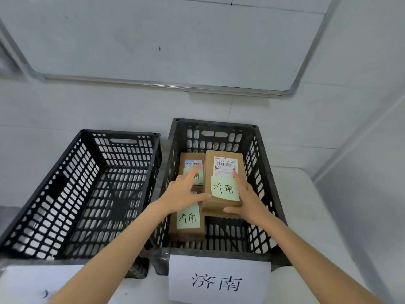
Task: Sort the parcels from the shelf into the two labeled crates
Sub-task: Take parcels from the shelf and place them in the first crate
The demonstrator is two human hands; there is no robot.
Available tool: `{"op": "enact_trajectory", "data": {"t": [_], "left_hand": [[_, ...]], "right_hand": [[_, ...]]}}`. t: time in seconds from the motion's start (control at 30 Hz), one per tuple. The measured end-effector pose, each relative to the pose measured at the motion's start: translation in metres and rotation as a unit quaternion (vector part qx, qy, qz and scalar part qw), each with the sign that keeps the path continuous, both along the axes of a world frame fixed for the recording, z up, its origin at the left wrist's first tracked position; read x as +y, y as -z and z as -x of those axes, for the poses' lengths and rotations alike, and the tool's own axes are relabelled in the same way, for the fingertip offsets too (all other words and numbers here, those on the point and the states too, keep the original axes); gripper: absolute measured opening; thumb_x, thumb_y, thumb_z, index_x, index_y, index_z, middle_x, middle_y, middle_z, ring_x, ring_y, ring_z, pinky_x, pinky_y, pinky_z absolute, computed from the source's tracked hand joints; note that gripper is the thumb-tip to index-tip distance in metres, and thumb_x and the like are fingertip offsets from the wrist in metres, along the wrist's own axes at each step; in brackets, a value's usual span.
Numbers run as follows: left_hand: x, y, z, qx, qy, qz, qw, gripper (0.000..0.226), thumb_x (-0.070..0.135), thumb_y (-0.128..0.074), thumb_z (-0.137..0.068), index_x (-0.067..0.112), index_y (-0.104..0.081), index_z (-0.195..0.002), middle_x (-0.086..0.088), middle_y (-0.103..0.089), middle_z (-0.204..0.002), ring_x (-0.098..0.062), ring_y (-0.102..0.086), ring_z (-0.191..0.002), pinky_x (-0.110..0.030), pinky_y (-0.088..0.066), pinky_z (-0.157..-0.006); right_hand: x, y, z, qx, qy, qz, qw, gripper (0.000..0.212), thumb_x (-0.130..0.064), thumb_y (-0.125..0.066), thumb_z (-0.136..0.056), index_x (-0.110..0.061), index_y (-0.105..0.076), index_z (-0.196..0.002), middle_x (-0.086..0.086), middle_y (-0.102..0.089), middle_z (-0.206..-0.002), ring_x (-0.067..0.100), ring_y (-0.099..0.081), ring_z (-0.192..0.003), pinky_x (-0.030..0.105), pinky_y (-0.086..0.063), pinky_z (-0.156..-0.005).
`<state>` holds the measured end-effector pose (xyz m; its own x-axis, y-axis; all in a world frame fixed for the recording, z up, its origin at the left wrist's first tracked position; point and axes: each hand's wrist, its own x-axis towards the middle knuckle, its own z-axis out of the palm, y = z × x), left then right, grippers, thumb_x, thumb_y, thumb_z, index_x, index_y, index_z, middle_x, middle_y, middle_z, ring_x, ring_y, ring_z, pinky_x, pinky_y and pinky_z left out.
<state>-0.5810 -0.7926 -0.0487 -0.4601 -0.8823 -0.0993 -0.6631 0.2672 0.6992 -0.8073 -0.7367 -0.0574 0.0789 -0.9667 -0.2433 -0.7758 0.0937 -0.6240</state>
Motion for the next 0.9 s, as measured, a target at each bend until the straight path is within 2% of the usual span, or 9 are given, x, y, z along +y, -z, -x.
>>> {"op": "enact_trajectory", "data": {"t": [0.17,0.4,0.67,0.9], "left_hand": [[-0.008,-0.002,-0.009,0.014,-0.018,-0.001,1.0,0.075,0.063,-0.053,-0.087,0.037,-0.017,-0.148,0.006,-0.044,-0.146,-0.021,-0.036,-0.134,-0.053,-0.03,-0.11],[-0.011,0.003,-0.01,-0.022,-0.015,0.061,0.998,0.072,0.059,-0.05,-0.091,0.031,-0.019,-0.15,0.003,-0.043,-0.147,-0.022,-0.036,-0.134,-0.051,-0.029,-0.111],[-0.013,0.011,-0.007,-0.029,-0.007,0.075,0.997,0.07,0.057,-0.048,-0.092,0.031,-0.019,-0.15,0.004,-0.042,-0.148,-0.02,-0.034,-0.136,-0.046,-0.022,-0.112],[-0.014,0.01,-0.004,-0.026,-0.009,0.068,0.997,0.066,0.058,-0.045,-0.093,0.031,-0.023,-0.148,0.007,-0.043,-0.147,-0.019,-0.035,-0.135,-0.047,-0.021,-0.112]], "right_hand": [[-0.001,0.023,0.005,0.029,-0.006,-0.048,0.998,0.123,-0.03,-0.079,-0.081,-0.039,0.023,-0.149,0.006,-0.002,-0.162,0.025,-0.016,-0.148,0.043,-0.022,-0.12],[-0.002,0.038,0.007,0.022,-0.012,-0.08,0.997,0.125,-0.029,-0.08,-0.081,-0.034,0.024,-0.151,0.008,0.002,-0.161,0.026,-0.013,-0.148,0.039,-0.018,-0.12],[0.013,0.037,0.015,0.047,-0.026,-0.081,0.995,0.124,-0.026,-0.078,-0.083,-0.031,0.028,-0.149,0.009,0.004,-0.162,0.028,-0.013,-0.148,0.045,-0.021,-0.121],[0.013,0.046,0.014,0.064,-0.031,-0.155,0.985,0.124,-0.031,-0.076,-0.085,-0.029,0.031,-0.149,0.014,0.005,-0.161,0.031,-0.012,-0.147,0.045,-0.018,-0.121]]}}
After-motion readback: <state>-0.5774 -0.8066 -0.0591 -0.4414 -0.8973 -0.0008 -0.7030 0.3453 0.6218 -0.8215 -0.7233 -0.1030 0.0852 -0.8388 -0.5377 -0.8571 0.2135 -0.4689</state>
